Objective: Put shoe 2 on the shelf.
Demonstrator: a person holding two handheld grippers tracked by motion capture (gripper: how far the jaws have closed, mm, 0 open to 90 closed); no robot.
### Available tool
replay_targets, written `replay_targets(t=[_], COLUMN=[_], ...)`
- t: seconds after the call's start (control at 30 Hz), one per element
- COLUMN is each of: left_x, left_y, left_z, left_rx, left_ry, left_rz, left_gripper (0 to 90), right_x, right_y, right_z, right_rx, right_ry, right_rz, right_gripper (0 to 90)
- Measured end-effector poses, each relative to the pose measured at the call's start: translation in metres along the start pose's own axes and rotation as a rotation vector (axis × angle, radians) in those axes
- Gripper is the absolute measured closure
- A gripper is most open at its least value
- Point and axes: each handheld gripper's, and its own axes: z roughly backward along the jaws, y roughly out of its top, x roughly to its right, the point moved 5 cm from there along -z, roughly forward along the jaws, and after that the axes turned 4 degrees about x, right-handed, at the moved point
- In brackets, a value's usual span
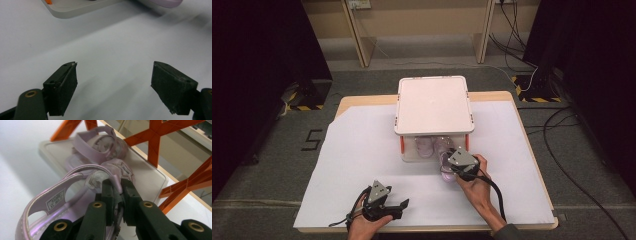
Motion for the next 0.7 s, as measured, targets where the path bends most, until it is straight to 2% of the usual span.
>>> replay_targets(t=[0.17, 0.23, 0.3, 0.47, 0.53, 0.63, 0.67, 0.7], left_x=[0.0, 0.0, 0.002, 0.004, 0.003, 0.003, 0.002, 0.002], left_y=[-0.001, -0.001, 0.0, -0.001, -0.001, -0.001, -0.001, -0.001], left_z=[-0.001, -0.001, -0.001, -0.001, -0.002, -0.001, -0.001, -0.001], left_rx=[-0.004, -0.007, -0.003, -0.009, -0.007, -0.005, -0.006, -0.007], left_ry=[-0.001, -0.002, -0.014, -0.019, -0.017, -0.014, -0.014, -0.012], left_rz=[-0.003, 0.001, 0.011, -0.001, 0.0, 0.001, 0.001, 0.002], left_gripper=[20.2, 20.2, 20.2, 20.2, 20.2, 20.2, 20.2, 20.2], right_x=[0.007, 0.008, 0.008, 0.006, 0.008, 0.011, 0.011, 0.011], right_y=[0.0, 0.001, 0.001, 0.002, 0.004, 0.006, 0.007, 0.007], right_z=[-0.013, -0.018, -0.023, -0.035, -0.038, -0.042, -0.045, -0.045], right_rx=[-0.011, -0.013, -0.016, -0.025, -0.025, -0.024, -0.021, -0.021], right_ry=[-0.043, -0.048, -0.045, -0.053, -0.054, -0.078, -0.077, -0.077], right_rz=[-0.001, -0.006, 0.011, 0.028, 0.025, 0.029, 0.009, 0.009], right_gripper=[82.3, 82.1, 82.1, 82.0, 81.9, 81.6, 80.8, 80.8])
